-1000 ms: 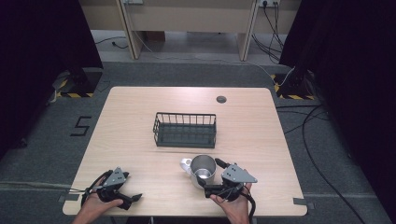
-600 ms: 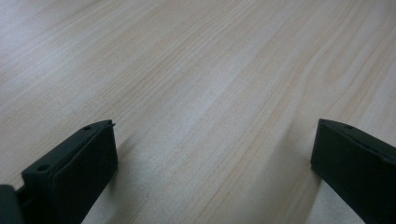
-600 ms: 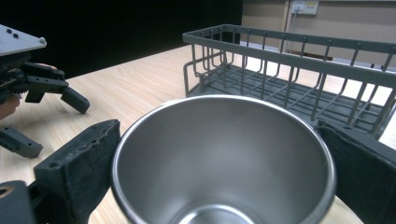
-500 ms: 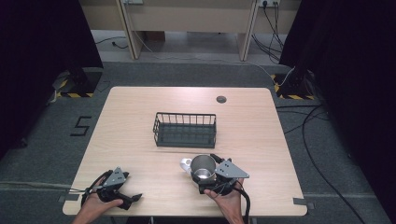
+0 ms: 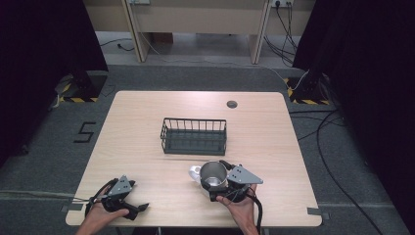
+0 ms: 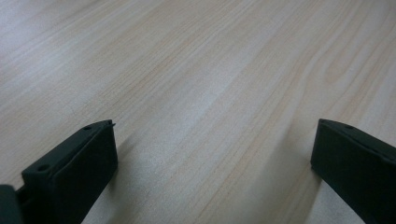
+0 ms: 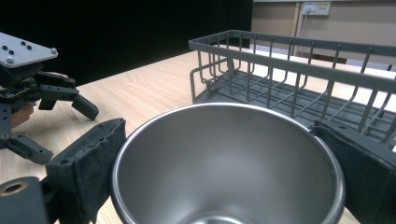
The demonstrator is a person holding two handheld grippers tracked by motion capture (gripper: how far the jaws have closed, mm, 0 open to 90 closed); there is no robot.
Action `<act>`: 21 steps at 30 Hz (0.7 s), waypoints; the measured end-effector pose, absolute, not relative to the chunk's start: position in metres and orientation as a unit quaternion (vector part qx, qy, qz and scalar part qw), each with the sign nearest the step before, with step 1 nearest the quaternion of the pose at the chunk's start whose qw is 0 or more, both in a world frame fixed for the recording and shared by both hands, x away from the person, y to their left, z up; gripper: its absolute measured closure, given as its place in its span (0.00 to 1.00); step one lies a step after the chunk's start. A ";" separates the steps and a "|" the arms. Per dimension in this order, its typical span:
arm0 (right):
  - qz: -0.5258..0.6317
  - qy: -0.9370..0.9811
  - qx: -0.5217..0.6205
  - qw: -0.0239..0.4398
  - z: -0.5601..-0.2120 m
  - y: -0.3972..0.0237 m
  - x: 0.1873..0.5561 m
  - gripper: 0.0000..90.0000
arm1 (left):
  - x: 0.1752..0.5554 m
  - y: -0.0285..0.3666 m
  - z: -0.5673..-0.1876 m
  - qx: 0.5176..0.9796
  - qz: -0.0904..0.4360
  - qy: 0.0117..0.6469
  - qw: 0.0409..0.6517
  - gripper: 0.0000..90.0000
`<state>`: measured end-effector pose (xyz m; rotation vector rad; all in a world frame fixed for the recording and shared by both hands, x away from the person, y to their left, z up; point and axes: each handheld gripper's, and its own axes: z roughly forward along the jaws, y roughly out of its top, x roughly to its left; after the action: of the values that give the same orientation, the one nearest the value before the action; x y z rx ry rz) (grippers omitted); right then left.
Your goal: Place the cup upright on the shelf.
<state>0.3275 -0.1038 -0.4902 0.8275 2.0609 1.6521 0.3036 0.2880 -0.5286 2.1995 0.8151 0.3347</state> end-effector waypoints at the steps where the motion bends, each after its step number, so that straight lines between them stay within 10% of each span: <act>1: 0.586 0.733 0.290 0.187 -0.489 -0.104 0.328 0.07 | 0.304 0.288 -0.529 0.860 0.131 0.319 0.377 0.00; 21: 0.588 0.742 0.254 0.195 -0.441 -0.097 0.347 0.07 | 0.304 0.288 -0.529 0.860 0.131 0.318 0.376 0.00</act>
<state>0.3466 -0.0969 -0.4407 0.7110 2.0805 1.6488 0.3037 0.2880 -0.5286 2.2003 0.8141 0.3348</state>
